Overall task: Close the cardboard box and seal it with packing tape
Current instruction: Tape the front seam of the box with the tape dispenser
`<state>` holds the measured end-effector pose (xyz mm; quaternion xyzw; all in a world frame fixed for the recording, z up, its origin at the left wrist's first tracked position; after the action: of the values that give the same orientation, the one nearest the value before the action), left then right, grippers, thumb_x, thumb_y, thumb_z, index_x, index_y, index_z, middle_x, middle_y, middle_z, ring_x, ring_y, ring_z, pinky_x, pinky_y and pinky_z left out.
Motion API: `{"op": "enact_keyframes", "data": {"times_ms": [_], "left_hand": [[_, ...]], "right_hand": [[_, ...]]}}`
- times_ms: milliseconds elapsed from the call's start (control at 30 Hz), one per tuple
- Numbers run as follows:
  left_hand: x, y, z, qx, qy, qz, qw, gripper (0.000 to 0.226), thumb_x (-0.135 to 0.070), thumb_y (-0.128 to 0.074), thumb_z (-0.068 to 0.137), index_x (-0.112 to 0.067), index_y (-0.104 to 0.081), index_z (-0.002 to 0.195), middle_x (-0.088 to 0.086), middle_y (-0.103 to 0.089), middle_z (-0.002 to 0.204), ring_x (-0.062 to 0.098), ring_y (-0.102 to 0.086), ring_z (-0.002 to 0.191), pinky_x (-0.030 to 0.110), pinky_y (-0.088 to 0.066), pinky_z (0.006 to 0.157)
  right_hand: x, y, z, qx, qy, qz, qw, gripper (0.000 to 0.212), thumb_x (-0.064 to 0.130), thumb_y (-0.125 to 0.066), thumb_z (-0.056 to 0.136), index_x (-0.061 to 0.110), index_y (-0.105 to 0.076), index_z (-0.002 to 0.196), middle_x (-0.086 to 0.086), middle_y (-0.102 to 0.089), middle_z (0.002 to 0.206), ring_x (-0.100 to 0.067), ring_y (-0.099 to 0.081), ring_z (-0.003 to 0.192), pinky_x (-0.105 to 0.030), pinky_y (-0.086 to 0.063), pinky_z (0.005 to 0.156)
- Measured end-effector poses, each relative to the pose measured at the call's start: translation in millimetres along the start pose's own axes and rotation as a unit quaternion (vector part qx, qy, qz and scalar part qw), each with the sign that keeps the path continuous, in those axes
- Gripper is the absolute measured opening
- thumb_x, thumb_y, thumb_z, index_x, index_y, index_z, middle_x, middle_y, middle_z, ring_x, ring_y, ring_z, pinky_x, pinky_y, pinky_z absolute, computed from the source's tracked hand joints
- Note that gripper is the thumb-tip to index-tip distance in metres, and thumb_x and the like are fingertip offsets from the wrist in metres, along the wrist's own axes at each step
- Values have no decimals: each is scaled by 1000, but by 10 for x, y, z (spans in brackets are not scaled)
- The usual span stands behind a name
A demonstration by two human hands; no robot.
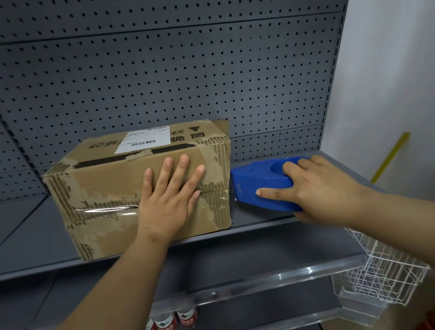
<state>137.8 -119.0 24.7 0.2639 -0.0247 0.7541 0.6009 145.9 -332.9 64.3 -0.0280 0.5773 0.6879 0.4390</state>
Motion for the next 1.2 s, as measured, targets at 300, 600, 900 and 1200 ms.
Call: {"op": "enact_keyframes", "data": {"times_ms": [300,600,900,1200], "left_hand": [[-17,-36,-21,17,10,1,1000,50,-45,-23,98,-36,-18,147,-4,8,159,19,7,146,43,0,114],[2,-28,66,23,-1,-1,1000,54,-47,-26,97,-33,-17,148,-1,6,159,20,5,146,43,-5,114],[254,-12,350,69,-4,-15,998,89,-82,-26,73,-38,-3,147,17,14,156,35,14,143,56,9,109],[237,98,189,-40,14,10,999,80,-81,-40,74,-44,-24,143,15,-35,136,36,-32,128,60,-7,108]], "right_hand": [[61,-49,-19,22,-27,15,999,81,39,-84,36,36,-62,114,-14,-60,83,-28,-57,57,-40,-49,56],[24,-50,17,29,-62,22,997,80,40,-81,43,40,-57,119,-10,-58,84,-28,-57,62,-40,-48,61],[106,-127,-29,23,-63,17,998,82,41,-82,40,37,-59,118,-12,-59,82,-28,-58,63,-38,-50,59],[145,-94,-82,12,-44,15,999,80,39,-83,41,34,-60,117,-14,-58,79,-30,-57,60,-41,-52,58]]}}
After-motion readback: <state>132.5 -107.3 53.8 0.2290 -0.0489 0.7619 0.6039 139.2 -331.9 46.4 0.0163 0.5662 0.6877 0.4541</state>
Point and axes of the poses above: each hand's wrist, its own z-axis towards the middle knuckle, its own y-axis out of the back of the hand, x = y × z, the point moved 8 cm from there along z, towards the middle knuckle
